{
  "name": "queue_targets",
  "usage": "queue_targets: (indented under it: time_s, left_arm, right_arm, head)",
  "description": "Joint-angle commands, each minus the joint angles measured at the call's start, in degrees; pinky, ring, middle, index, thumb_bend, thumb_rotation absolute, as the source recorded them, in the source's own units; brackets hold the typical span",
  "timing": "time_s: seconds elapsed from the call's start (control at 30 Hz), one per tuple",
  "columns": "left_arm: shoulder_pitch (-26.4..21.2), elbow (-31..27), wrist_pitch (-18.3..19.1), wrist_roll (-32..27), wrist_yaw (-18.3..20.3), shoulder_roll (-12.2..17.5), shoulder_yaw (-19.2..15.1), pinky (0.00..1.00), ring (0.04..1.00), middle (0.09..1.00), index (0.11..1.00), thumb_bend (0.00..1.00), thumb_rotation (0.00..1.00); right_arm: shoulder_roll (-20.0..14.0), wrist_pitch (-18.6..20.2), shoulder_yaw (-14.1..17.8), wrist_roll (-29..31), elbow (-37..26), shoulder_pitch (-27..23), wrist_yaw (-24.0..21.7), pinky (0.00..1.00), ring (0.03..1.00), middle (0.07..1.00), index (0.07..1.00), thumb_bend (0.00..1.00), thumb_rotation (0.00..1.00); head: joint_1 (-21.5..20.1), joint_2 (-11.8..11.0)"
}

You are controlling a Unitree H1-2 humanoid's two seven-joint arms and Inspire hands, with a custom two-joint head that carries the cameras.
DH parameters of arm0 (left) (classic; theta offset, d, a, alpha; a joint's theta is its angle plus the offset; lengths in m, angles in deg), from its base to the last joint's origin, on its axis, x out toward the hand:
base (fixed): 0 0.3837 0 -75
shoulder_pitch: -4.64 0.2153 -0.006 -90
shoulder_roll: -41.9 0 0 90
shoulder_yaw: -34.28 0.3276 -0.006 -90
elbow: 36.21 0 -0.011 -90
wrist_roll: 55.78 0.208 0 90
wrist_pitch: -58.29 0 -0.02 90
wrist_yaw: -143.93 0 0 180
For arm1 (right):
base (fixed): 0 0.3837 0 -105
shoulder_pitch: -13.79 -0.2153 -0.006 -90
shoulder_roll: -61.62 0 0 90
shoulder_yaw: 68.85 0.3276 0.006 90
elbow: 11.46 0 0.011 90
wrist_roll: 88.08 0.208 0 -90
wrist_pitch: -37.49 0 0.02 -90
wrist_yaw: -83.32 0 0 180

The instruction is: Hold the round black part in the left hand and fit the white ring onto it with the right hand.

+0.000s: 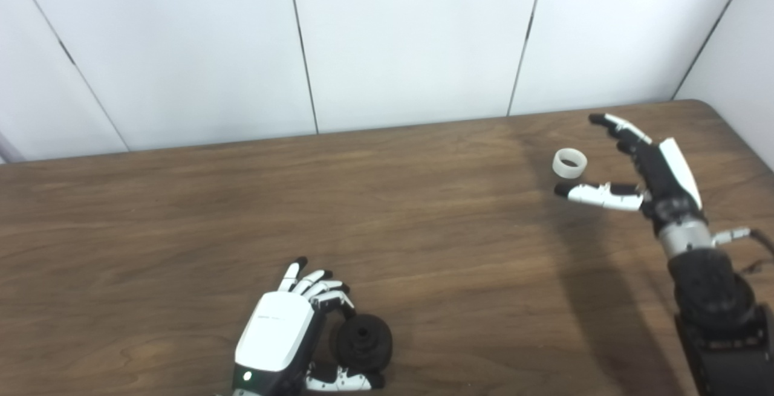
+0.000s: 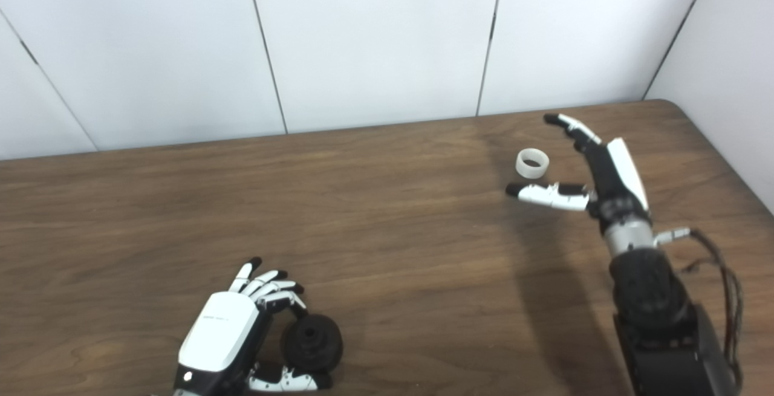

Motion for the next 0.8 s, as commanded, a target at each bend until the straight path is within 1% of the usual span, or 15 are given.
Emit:
queue_targets:
  time_s: [0.0, 0.07, 0.13, 0.23, 0.37, 0.43, 0.53, 0.63, 0.77]
  left_arm:
    - [0.1, -0.8, -0.4, 0.2, 0.4, 0.9, -0.5, 1.00, 0.863, 0.756, 0.485, 0.52, 0.05]
    - [0.1, -0.7, -0.6, -0.3, 0.4, 1.0, -0.8, 1.00, 0.861, 0.756, 0.485, 0.52, 0.05]
    - [0.2, -0.7, -0.9, -0.8, 0.3, 1.2, -1.0, 1.00, 0.859, 0.754, 0.485, 0.52, 0.05]
    - [0.3, -0.6, -1.4, -1.3, 0.2, 1.5, -1.2, 1.00, 0.856, 0.752, 0.485, 0.52, 0.05]
    - [0.5, -0.8, -1.7, -1.6, 0.3, 1.7, -1.6, 1.00, 0.854, 0.751, 0.485, 0.52, 0.05]
    - [0.6, -0.9, -1.8, -1.9, 0.5, 1.8, -1.8, 1.00, 0.856, 0.752, 0.485, 0.52, 0.05]
    - [0.6, -0.9, -2.1, -2.1, 0.7, 1.8, -2.0, 1.00, 0.856, 0.751, 0.485, 0.52, 0.05]
    - [0.6, -0.9, -2.5, -2.3, 0.6, 1.8, -2.2, 1.00, 0.855, 0.750, 0.485, 0.52, 0.05]
    - [0.7, -1.2, -2.6, -2.3, 0.9, 1.8, -2.2, 1.00, 0.855, 0.750, 0.485, 0.52, 0.05]
  right_arm:
    - [-2.5, -0.7, -0.3, -1.7, 0.9, -3.5, -0.3, 0.92, 0.918, 0.887, 0.835, 0.85, 0.24]
    - [-3.5, -0.4, -0.9, -2.7, 3.4, -5.3, -0.3, 0.96, 0.940, 0.909, 0.827, 0.87, 0.25]
    - [-4.5, 0.2, -2.0, -4.1, 5.4, -6.7, -0.6, 0.97, 0.945, 0.921, 0.824, 0.88, 0.26]
    - [-6.2, 0.7, -4.3, -6.8, 9.1, -9.2, -1.4, 0.95, 0.970, 0.944, 0.831, 0.86, 0.27]
    - [-7.2, 0.2, -5.9, -7.9, 14.5, -12.7, -1.9, 0.93, 0.985, 0.952, 0.821, 0.87, 0.24]
    - [-7.5, 0.9, -6.8, -8.8, 17.7, -15.0, -2.2, 0.91, 0.982, 0.950, 0.815, 0.89, 0.24]
    - [-8.2, 2.8, -8.8, -10.4, 20.7, -17.6, -4.3, 0.92, 0.994, 0.969, 0.818, 0.87, 0.25]
    - [-9.0, 3.9, -11.2, -11.8, 23.4, -19.9, -6.7, 0.96, 1.000, 0.985, 0.801, 0.89, 0.27]
    - [-9.4, 4.3, -13.6, -14.3, 26.0, -21.9, -8.7, 0.96, 1.000, 0.986, 0.774, 0.89, 0.27]
  head:
    - [-0.1, 0.1]
    - [-0.5, 0.0]
    - [-0.7, 0.0]
    - [-1.0, 0.0]
    - [-1.6, 0.0]
    - [-1.8, 0.0]
    - [-2.3, -0.1]
    - [-2.3, -0.1]
    - [-2.5, -0.1]
